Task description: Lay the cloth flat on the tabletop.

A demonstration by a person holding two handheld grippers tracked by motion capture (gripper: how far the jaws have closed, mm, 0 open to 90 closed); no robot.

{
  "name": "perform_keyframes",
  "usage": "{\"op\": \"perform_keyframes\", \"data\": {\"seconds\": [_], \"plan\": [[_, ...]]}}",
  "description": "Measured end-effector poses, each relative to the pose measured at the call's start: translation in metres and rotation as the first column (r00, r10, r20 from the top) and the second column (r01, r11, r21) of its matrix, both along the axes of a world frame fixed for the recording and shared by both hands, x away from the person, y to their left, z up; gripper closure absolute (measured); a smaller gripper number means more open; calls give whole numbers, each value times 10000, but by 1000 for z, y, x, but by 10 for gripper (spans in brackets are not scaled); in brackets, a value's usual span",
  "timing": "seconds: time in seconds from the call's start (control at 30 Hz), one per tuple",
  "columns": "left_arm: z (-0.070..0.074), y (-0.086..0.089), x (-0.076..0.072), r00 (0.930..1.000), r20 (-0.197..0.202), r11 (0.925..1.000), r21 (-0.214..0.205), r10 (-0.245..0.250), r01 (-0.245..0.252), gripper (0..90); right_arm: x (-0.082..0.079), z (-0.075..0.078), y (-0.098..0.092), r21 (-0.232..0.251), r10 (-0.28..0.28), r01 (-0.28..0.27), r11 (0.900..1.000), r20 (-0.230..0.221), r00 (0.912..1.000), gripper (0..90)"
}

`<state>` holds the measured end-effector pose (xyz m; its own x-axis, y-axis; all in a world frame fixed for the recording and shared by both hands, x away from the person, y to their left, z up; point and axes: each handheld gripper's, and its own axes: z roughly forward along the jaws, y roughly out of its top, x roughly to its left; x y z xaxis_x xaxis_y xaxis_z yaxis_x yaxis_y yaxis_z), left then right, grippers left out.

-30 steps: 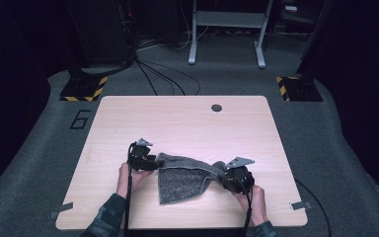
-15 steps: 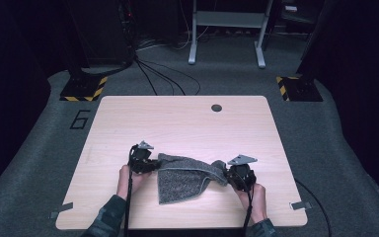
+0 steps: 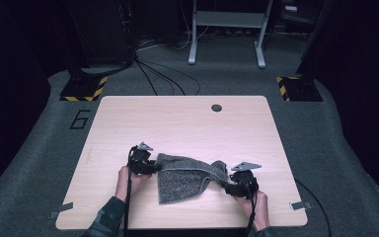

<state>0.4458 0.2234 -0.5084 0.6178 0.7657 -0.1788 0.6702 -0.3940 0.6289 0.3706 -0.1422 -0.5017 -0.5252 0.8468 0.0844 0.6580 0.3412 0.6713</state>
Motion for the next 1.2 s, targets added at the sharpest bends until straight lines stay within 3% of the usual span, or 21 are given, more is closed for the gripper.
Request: {"op": "perform_keyframes", "data": {"seconds": [0.17, 0.3, 0.4, 0.7, 0.8, 0.93, 1.07, 1.2], "plan": [[1, -2, 0, 9999, 99, 9998, 207, -86, 84, 660, 6, -7, 6, -503, -140, 138, 9986, -37, 9999, 618], [0, -2, -1, 10000, 88, 9998, 187, -48, 46, 670, 5, -7, 8, -821, -102, 121, 9965, 231, 9997, 728], [0, -1, -1, 9999, 118, 9998, 166, -68, 66, 694, 2, -3, 6, -884, -91, 129, 9960, 434, 9990, 762], [-1, -3, -2, 9994, 229, 9995, 216, -242, 237, 825, 3, 17, -5, 6, -44, 44, 10000, 718, 9974, 827], [0, -2, -2, 9992, 306, 9995, 203, -241, 235, 860, 7, 24, -5, 453, -49, 22, 9990, 586, 9983, 858], [2, 1, -2, 9994, 297, 9998, -71, -186, 188, 864, 11, 32, -6, 741, -9, -43, 9972, 702, 9975, 863], [7, 5, -3, 9993, 331, 9994, -293, -148, 158, 842, 13, 40, -7, 982, 7, -88, 9951, 819, 9966, 862], [4, 4, -3, 9994, -301, 9995, -262, -174, 166, 665, 16, 41, -5, 917, -16, -46, 9958, 678, 9977, 845]]}}
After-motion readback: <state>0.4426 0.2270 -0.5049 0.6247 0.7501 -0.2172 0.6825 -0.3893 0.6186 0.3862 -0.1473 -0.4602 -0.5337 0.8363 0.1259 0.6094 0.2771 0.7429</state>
